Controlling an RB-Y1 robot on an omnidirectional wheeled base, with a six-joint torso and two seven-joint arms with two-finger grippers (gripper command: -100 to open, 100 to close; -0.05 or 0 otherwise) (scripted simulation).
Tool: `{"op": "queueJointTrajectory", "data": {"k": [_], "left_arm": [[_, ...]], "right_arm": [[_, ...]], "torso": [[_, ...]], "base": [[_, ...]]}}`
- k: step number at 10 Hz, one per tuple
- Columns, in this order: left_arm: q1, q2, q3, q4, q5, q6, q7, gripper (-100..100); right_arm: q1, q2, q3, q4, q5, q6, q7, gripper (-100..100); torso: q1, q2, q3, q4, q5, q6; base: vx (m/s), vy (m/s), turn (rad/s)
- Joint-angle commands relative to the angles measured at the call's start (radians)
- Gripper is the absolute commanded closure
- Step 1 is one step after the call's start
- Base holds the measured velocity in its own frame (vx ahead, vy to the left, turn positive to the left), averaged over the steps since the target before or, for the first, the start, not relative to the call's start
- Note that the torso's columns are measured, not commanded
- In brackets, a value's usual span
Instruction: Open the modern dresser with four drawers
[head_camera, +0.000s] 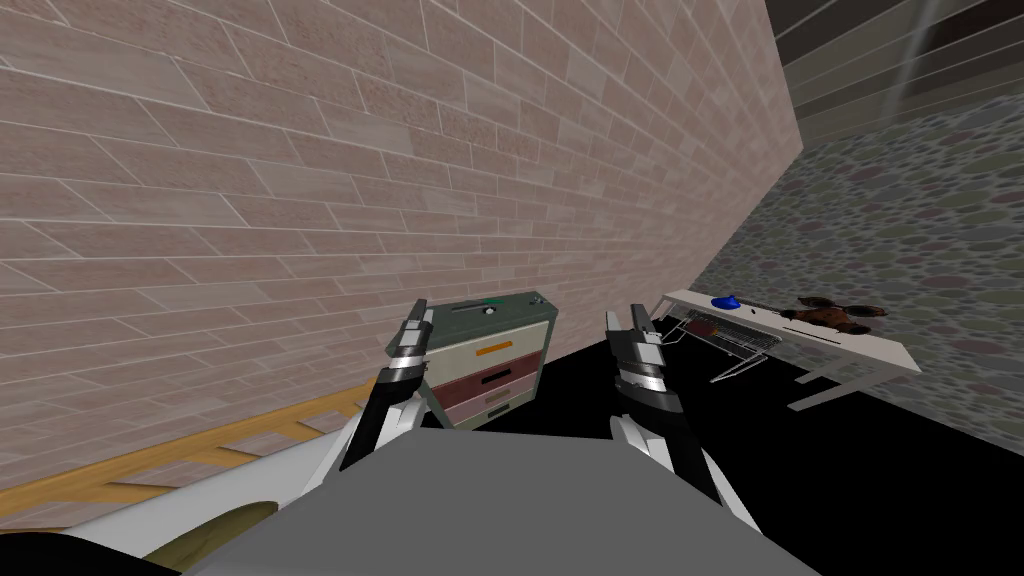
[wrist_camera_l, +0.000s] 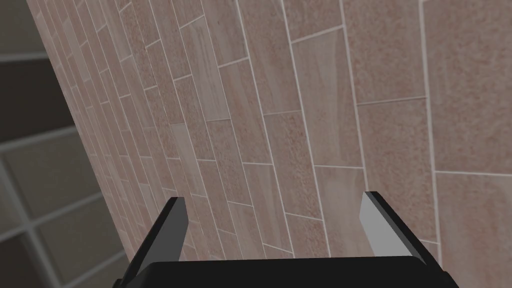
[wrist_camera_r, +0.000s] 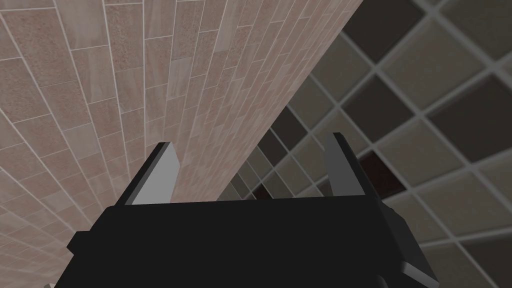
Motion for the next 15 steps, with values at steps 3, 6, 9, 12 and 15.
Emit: {"op": "queueJointTrajectory", "data": {"k": [3, 6, 9, 12, 15], "left_arm": [[0.000, 0.000, 0.000, 0.000, 0.000, 0.000, 0.000, 0], [0.000, 0.000, 0.000, 0.000, 0.000, 0.000, 0.000, 0], [-0.004, 0.000, 0.001, -0.007, 0.000, -0.005, 0.000, 0], [0.002, 0.071, 0.004, -0.019, 0.009, 0.032, 0.004, -100], [0.011, 0.099, 0.006, -0.028, 0.019, 0.075, 0.009, -100]], "right_arm": [[0.000, 0.000, 0.000, 0.000, 0.000, 0.000, 0.000, 0], [0.000, 0.000, 0.000, 0.000, 0.000, 0.000, 0.000, 0], [0.000, 0.000, 0.000, 0.000, 0.000, 0.000, 0.000, 0], [0.000, 0.000, 0.000, 0.000, 0.000, 0.000, 0.000, 0], [0.000, 0.000, 0.000, 0.000, 0.000, 0.000, 0.000, 0]], "torso": [[0.000, 0.175, -0.351, 0.176, 0.000, 0.000], [0.000, 0.396, -0.792, 0.396, 0.000, 0.000], [0.001, 0.615, -1.236, 0.614, 0.002, 0.001], [0.003, 0.726, -1.475, 0.728, 0.003, 0.002], [0.004, 0.723, -1.485, 0.730, 0.003, 0.004]], "base": [[0.000, 0.000, 0.000], [0.000, 0.000, 0.000], [0.000, 0.000, 0.000], [-0.004, -0.045, 0.035], [0.005, -0.060, 0.033]]}}
